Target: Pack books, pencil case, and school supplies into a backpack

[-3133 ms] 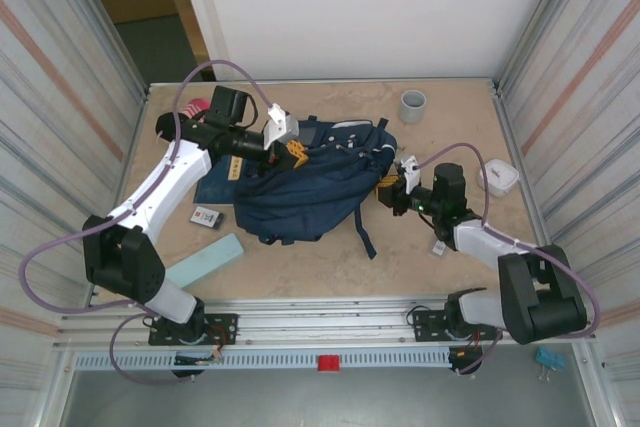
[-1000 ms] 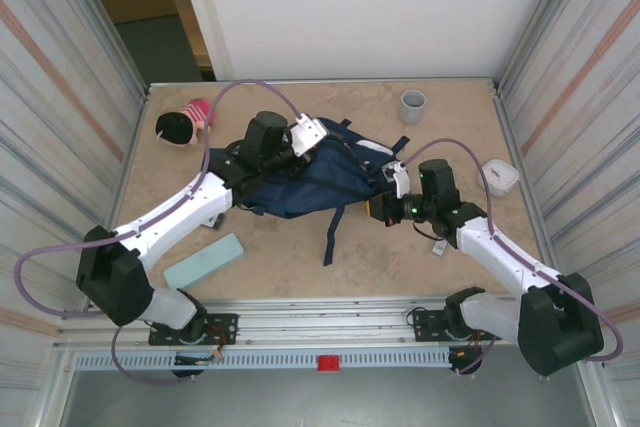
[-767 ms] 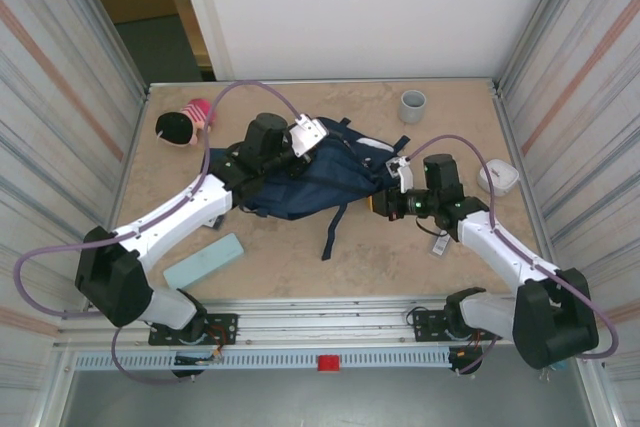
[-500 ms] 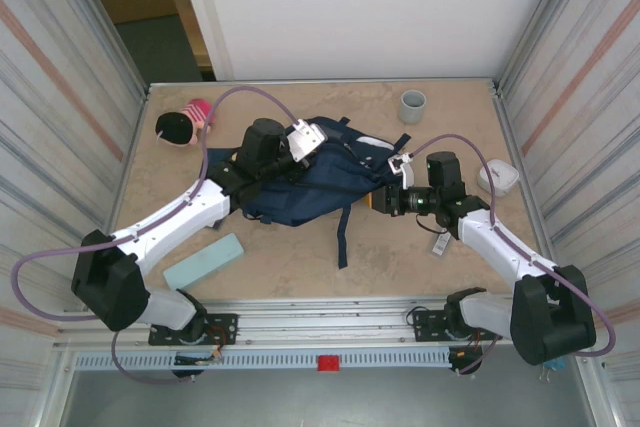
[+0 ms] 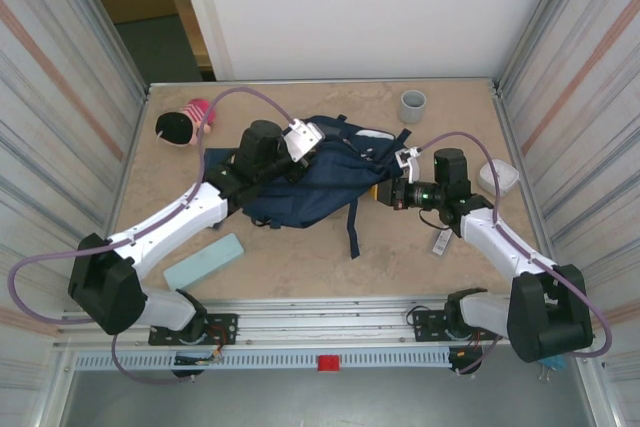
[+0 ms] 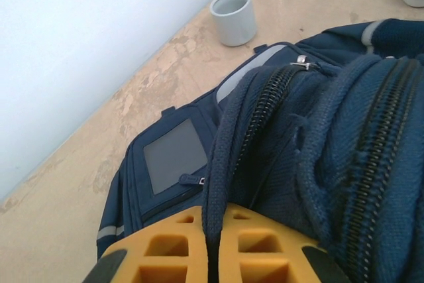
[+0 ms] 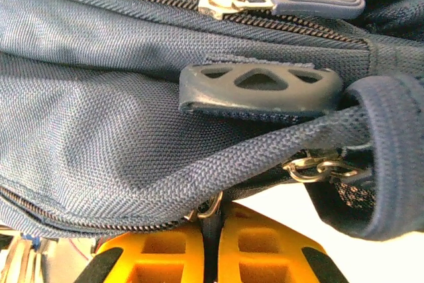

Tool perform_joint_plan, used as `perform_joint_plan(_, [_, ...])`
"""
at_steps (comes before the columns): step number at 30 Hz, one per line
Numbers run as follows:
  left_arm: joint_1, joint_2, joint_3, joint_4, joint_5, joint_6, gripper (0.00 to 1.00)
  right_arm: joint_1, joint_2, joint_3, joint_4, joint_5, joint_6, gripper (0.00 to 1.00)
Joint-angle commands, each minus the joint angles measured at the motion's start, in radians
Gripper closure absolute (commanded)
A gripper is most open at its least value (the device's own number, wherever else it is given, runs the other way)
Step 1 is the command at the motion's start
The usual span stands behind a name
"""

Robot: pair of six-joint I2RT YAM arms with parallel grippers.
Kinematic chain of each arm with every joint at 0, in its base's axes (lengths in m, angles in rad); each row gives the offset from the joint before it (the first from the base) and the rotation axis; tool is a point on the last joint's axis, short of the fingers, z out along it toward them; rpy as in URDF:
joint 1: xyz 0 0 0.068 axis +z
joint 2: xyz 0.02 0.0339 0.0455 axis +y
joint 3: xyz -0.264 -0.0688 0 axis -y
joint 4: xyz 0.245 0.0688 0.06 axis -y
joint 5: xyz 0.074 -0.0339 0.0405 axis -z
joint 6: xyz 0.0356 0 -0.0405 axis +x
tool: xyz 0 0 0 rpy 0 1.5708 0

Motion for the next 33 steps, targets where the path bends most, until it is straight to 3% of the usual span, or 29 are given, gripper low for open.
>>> perform_joint_plan(1, [-0.013, 0.003, -0.013, 0.04, -0.159, -0.079, 1.0, 0.07, -0.065, 0.038, 0.021, -0.07, -0.001, 0.94])
perform_joint_plan(6, [-0.026, 0.052, 0.021, -0.002, -0.309, -0.1, 1.0, 0.133, -0.11, 0.08, -0.128, -0.035, -0.067, 0.94])
perform_joint_plan(12, [-0.028, 0.006, -0.033, 0.041, -0.259, -0.075, 1.0, 0.08, -0.098, 0.084, -0.223, -0.035, -0.095, 0.9])
perform_joint_plan(16, [-0.026, -0.053, -0.078, 0.054, -0.111, -0.001, 1.0, 0.031, -0.06, 0.084, -0.218, -0.09, -0.107, 0.84])
perform_joint_plan(20, [-0.011, -0.118, -0.117, 0.073, 0.059, 0.04, 1.0, 0.014, -0.049, 0.064, -0.166, -0.132, -0.161, 0.91])
perform_joint_plan(27, [0.071, -0.185, -0.132, 0.094, 0.295, 0.012, 1.0, -0.013, -0.033, 0.027, -0.063, -0.142, -0.148, 0.59])
perform_joint_plan(33, [0.112, -0.211, -0.126, 0.086, 0.361, -0.006, 1.0, -0.071, -0.003, -0.001, -0.026, -0.155, -0.135, 0.54])
